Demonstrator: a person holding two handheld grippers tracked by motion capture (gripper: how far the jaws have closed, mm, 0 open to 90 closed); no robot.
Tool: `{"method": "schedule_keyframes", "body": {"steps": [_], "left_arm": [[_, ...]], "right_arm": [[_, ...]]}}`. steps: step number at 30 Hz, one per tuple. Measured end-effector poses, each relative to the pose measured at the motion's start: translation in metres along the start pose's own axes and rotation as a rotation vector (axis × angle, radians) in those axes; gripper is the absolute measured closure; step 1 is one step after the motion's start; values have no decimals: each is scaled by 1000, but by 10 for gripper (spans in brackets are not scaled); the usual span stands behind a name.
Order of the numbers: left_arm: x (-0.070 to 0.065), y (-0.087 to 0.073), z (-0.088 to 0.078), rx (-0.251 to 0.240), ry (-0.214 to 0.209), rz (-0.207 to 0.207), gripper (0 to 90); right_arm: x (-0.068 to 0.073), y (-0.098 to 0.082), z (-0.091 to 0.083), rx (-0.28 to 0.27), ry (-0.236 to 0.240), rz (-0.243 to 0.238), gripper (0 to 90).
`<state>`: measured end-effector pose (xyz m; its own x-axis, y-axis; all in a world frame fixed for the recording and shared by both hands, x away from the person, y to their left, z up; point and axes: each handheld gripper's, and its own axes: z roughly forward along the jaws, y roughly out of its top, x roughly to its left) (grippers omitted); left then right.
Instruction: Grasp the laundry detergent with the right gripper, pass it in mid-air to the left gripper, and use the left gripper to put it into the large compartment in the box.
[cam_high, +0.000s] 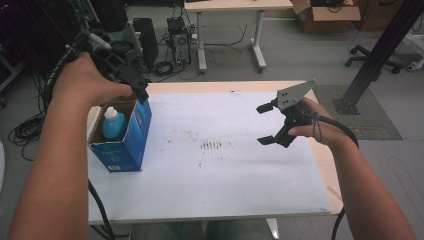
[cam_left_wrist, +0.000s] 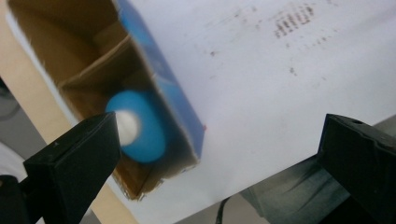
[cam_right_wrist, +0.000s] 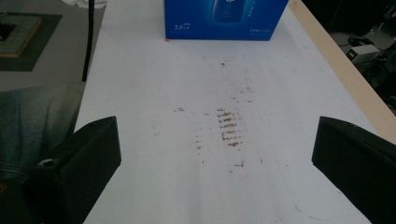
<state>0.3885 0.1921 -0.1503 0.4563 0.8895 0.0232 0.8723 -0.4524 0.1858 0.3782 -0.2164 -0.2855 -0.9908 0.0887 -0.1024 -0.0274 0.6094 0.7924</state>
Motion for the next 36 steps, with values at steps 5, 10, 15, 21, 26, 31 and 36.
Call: {"method": "schedule_keyframes", "body": {"steps": [5,10,15,21,26,31,36], "left_arm": [[-29,8,-6,-15,-10,185,2],[-51,14,-4,-5,-25,309,2],[-68,18,0,15,-49,397,2],[-83,20,9,29,-60,507,2],[-95,20,18,35,-78,600,2],[-101,20,34,69,-119,685,3],[-105,17,52,106,-139,771,3]], "right_arm": [[-3,4,-2,38,-7,-2,16],[-6,10,-5,93,-7,-7,19],[-6,14,-8,120,-7,-8,19],[-4,18,-8,153,0,-16,21],[-1,22,-7,198,7,-19,23],[1,24,-5,261,21,-18,24],[-2,24,0,315,30,-16,26]]}}
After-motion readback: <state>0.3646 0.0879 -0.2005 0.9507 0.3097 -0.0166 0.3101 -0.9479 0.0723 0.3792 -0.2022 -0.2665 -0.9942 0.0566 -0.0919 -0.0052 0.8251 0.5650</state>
